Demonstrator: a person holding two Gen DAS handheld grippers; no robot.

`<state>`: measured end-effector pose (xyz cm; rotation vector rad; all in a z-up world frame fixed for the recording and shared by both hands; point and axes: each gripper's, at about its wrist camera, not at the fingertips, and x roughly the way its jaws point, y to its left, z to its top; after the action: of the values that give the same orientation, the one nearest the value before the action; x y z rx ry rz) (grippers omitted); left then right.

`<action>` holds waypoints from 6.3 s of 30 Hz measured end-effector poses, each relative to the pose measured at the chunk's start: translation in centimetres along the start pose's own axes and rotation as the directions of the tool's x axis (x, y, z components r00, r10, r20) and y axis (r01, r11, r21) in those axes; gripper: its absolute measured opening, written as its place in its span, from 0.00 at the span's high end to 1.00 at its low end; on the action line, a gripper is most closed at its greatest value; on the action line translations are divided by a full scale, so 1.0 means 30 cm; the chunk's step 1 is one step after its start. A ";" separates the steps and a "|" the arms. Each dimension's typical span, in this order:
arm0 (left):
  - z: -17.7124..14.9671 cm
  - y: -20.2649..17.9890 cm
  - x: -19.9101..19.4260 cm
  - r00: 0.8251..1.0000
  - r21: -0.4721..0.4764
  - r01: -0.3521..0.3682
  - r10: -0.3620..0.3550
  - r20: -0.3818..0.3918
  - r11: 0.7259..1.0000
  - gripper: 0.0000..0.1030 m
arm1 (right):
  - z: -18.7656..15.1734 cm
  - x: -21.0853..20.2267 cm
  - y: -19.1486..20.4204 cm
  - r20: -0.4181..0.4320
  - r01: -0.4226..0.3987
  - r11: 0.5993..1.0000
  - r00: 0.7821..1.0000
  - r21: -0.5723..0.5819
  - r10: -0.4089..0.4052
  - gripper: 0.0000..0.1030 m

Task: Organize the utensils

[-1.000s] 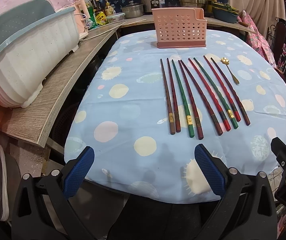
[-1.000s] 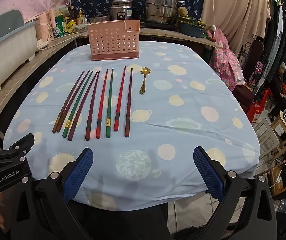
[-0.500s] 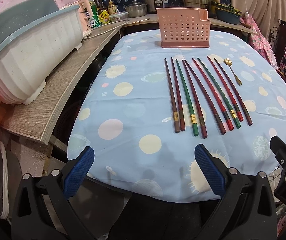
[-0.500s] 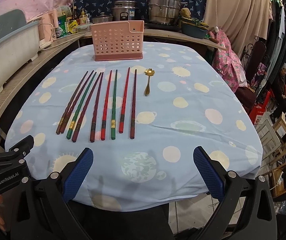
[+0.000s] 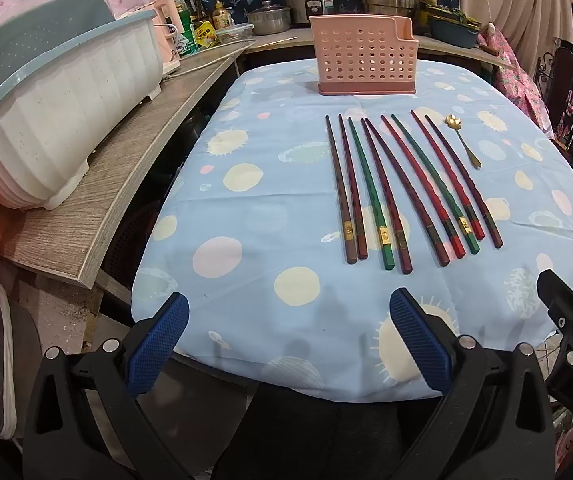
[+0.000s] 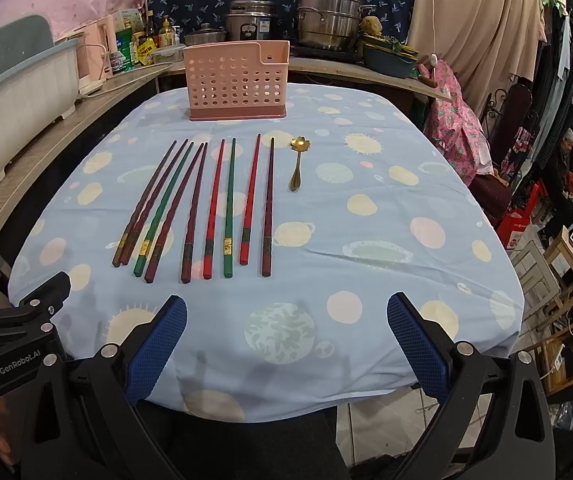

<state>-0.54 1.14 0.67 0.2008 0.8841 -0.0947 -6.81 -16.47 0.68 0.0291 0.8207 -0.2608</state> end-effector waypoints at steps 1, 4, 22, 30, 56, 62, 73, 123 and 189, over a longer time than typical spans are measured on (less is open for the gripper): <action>0.000 0.000 0.000 1.000 0.000 -0.001 0.001 0.000 1.000 0.07 | 0.000 0.000 0.001 0.000 0.001 1.000 1.000 -0.002 -0.001 0.06; 0.000 0.001 -0.003 1.000 -0.003 -0.001 0.001 0.001 1.000 0.07 | -0.001 -0.002 0.007 0.000 0.004 1.000 1.000 -0.005 -0.004 0.06; 0.003 0.001 0.000 1.000 -0.005 0.012 -0.012 -0.003 1.000 0.07 | 0.008 -0.001 0.012 -0.005 0.021 1.000 1.000 -0.008 -0.021 0.06; 0.001 -0.002 0.010 1.000 -0.004 0.016 -0.016 -0.006 1.000 0.07 | 0.008 0.002 0.007 -0.006 0.017 1.000 1.000 -0.001 -0.017 0.06; 0.032 0.025 0.009 0.998 -0.056 0.058 -0.056 0.031 0.997 0.07 | 0.029 0.001 -0.022 0.006 0.018 1.000 1.000 0.014 -0.018 0.06; 0.049 0.013 0.077 0.996 -0.053 0.083 -0.084 -0.012 0.995 0.07 | 0.034 0.046 -0.043 -0.018 0.018 0.999 1.000 0.028 -0.018 0.07; 0.101 0.017 0.223 0.995 -0.060 0.081 -0.084 -0.058 0.995 0.08 | 0.090 0.168 -0.053 -0.046 -0.005 0.999 0.999 0.047 0.007 0.07; 0.183 0.005 0.386 0.983 -0.034 0.138 -0.141 -0.121 0.990 0.60 | 0.337 0.588 -0.105 -0.078 -0.094 0.979 0.991 0.183 0.110 0.68; 1.148 0.226 -0.100 0.881 -0.144 0.277 -0.192 0.433 0.950 0.94 | 1.011 0.327 -0.227 0.303 -0.261 0.950 0.931 0.169 0.202 0.98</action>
<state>24.78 0.43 25.15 -0.1199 0.4829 -0.2644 19.76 -29.03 14.77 0.2785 0.4958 -0.1202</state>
